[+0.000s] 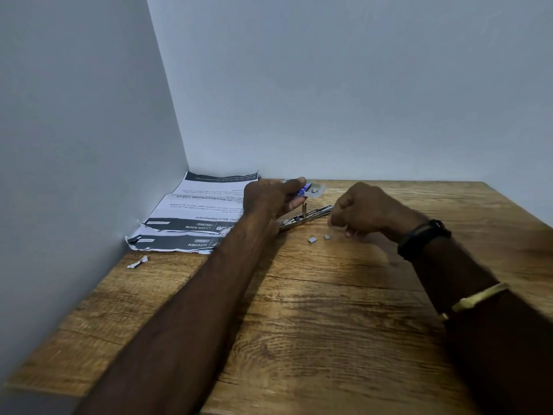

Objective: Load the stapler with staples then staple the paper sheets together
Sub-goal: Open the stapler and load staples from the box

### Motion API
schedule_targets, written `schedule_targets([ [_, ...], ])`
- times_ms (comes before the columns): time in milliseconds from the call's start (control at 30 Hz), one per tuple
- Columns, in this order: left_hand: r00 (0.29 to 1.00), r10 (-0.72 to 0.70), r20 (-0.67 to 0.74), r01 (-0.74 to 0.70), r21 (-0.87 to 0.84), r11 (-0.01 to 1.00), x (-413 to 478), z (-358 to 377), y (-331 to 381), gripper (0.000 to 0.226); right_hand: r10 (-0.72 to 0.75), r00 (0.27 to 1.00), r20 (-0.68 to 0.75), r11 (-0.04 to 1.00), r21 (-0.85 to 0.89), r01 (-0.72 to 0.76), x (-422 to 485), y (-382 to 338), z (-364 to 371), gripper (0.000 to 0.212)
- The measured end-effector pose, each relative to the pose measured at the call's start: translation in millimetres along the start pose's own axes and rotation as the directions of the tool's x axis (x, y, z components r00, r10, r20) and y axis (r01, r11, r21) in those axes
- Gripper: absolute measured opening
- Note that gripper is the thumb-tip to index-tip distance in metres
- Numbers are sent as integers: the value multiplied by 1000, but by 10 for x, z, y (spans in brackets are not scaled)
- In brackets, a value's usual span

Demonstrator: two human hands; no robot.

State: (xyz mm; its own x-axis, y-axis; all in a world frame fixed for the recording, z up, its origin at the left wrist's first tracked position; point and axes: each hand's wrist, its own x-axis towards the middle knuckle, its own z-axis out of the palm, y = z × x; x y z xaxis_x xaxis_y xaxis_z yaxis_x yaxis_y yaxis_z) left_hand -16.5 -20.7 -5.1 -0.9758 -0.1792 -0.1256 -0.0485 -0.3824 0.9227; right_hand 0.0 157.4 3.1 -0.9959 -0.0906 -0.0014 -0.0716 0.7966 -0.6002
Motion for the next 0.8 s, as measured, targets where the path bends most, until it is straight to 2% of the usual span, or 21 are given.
schedule_targets([
  [67,1000,4,7,-4,10,1000,-6,1,-2,47,-124,972,-199,991,18,131,-7,1,-40,9],
  [133,1000,6,19,-6,22,1000,-16,5,-2,43,-237,923,-304,961,67,268,-27,-36,-63,20],
  [200,1000,7,22,-8,31,999,-22,3,-1,38,-331,897,-293,929,63,364,-49,-79,-57,25],
  [300,1000,12,17,-13,42,999,-16,-2,-3,34,-416,864,-284,903,-14,430,-75,-102,-14,30],
  [467,1000,-9,1,9,47,999,-7,-4,1,34,-450,822,-350,888,-82,452,-96,-93,-57,20],
  [800,1000,-6,-24,8,65,998,-17,2,-5,36,-542,792,-281,839,-231,493,-106,-94,-47,19],
])
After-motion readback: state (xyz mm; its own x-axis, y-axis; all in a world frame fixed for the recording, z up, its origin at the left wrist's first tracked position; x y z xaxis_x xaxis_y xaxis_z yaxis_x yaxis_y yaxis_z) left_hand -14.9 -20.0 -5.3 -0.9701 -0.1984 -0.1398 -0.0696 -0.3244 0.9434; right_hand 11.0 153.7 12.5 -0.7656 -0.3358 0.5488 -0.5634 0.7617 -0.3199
